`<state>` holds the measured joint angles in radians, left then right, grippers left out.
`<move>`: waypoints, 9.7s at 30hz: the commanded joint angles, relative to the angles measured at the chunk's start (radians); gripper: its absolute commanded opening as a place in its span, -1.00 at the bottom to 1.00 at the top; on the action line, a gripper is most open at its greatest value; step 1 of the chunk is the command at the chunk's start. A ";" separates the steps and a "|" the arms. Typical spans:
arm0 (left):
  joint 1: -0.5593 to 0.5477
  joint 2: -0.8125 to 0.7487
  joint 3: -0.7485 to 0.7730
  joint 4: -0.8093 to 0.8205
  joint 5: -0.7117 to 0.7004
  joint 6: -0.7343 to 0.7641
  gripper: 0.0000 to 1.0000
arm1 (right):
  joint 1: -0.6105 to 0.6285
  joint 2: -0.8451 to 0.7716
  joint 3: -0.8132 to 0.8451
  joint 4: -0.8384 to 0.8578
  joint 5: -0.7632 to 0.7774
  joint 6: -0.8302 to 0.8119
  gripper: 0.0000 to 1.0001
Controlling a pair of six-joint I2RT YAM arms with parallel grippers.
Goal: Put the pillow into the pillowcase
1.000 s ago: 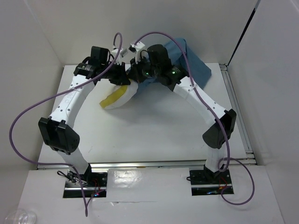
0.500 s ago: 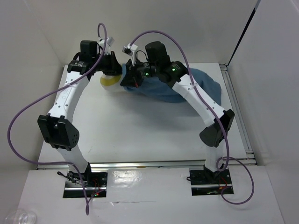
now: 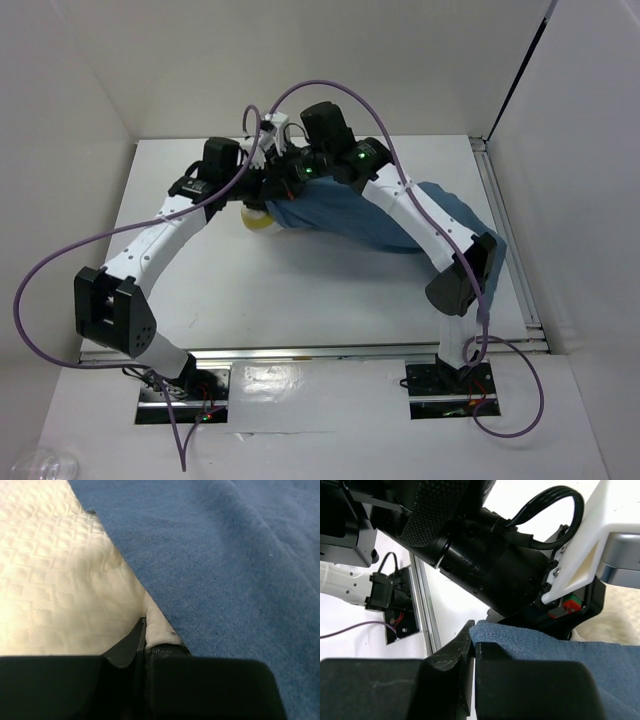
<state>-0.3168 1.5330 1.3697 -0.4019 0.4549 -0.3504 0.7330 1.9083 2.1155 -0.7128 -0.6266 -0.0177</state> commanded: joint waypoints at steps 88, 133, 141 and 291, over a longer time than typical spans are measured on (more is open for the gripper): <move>0.357 1.015 0.868 -0.901 0.498 0.909 0.52 | -0.158 0.235 -0.267 -0.008 0.159 -0.019 -0.77; 0.087 -0.229 -0.011 -0.097 -0.053 0.972 -1.00 | -0.207 0.486 0.318 0.064 0.067 0.300 0.13; 0.087 -0.220 -0.032 -0.049 -0.071 0.958 -1.00 | -0.216 0.422 0.276 0.064 -0.042 0.279 -0.05; 0.396 -0.075 -0.130 -0.261 0.402 0.409 0.40 | -0.334 0.135 0.261 0.524 0.080 0.263 -1.00</move>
<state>0.0566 1.5192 1.2999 -0.6720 0.9016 0.0498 0.4099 2.1357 2.3470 -0.3458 -0.6544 0.3134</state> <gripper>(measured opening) 0.702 0.008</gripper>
